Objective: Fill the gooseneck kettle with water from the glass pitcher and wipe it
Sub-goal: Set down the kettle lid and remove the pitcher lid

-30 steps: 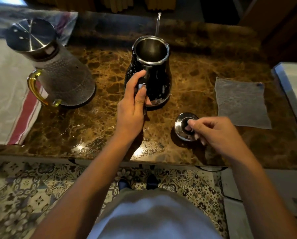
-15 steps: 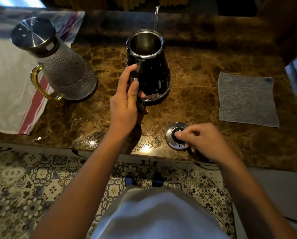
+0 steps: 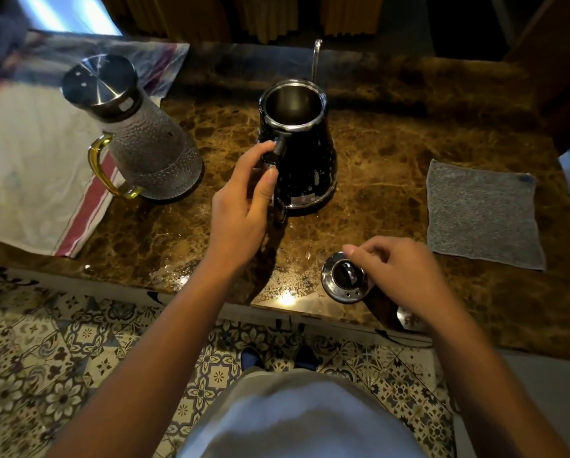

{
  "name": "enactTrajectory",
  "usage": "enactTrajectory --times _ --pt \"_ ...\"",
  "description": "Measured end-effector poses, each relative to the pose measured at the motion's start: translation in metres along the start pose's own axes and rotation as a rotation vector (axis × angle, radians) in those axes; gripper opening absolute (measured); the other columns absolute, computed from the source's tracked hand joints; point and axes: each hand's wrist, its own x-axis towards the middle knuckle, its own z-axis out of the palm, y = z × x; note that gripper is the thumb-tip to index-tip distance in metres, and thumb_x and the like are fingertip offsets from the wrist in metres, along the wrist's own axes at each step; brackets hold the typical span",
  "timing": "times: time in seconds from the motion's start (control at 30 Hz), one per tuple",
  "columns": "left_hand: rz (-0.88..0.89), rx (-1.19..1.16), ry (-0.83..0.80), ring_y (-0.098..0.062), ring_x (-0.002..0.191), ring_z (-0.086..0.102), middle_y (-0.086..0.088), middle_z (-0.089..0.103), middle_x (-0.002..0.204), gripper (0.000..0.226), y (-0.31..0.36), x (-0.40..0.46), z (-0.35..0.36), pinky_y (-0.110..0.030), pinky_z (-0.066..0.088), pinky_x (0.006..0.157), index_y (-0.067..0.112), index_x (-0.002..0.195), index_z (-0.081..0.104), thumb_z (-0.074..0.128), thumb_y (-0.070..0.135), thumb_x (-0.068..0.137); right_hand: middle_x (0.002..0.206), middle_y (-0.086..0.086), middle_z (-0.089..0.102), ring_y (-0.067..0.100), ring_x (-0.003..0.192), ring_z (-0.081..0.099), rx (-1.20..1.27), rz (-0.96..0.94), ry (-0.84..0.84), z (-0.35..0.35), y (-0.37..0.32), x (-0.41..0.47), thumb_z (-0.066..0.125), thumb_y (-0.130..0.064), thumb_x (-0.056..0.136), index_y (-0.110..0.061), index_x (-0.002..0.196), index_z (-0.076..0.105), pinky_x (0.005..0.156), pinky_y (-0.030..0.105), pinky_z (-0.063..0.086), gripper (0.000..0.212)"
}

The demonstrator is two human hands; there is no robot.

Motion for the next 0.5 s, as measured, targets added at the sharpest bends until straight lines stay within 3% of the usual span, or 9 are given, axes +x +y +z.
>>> enactTrajectory --times 0.1,0.2,0.4,0.5 --pt "0.017 0.019 0.051 -0.003 0.11 0.067 0.015 0.064 0.117 0.045 0.003 0.001 -0.023 -0.03 0.058 0.097 0.031 0.147 0.046 0.061 0.027 0.104 0.073 -0.008 0.071 0.015 0.065 0.067 -0.011 -0.115 0.095 -0.022 -0.025 0.007 0.06 -0.055 0.096 -0.027 0.095 0.076 0.062 0.032 0.056 0.032" --pt "0.061 0.095 0.162 -0.009 0.113 0.064 0.0 0.062 0.129 0.048 -0.003 0.001 -0.058 -0.024 0.054 0.097 0.022 0.147 0.049 0.065 0.024 0.102 0.074 -0.009 0.071 0.012 0.068 0.067 0.042 -0.291 0.221 -0.039 -0.062 0.016 0.062 -0.044 0.099 -0.025 0.094 0.076 0.062 0.029 0.053 0.024" --pt "0.069 0.365 0.319 -0.026 0.118 0.06 -0.01 0.06 0.13 0.037 -0.041 0.001 -0.142 -0.049 0.053 0.097 0.018 0.138 0.059 0.063 0.024 0.102 0.08 -0.013 0.071 0.005 0.075 0.065 0.099 -0.533 0.313 -0.041 -0.15 0.037 0.066 -0.036 0.098 -0.026 0.095 0.076 0.063 0.015 0.045 0.015" --pt "-0.043 0.346 0.383 -0.021 0.118 0.061 -0.005 0.061 0.132 0.048 -0.063 0.006 -0.172 -0.047 0.055 0.096 0.03 0.148 0.05 0.064 0.035 0.103 0.089 -0.013 0.07 0.002 0.083 0.063 0.019 -0.618 0.264 -0.022 -0.196 0.06 0.064 -0.042 0.099 -0.028 0.105 0.074 0.071 0.021 0.05 0.018"
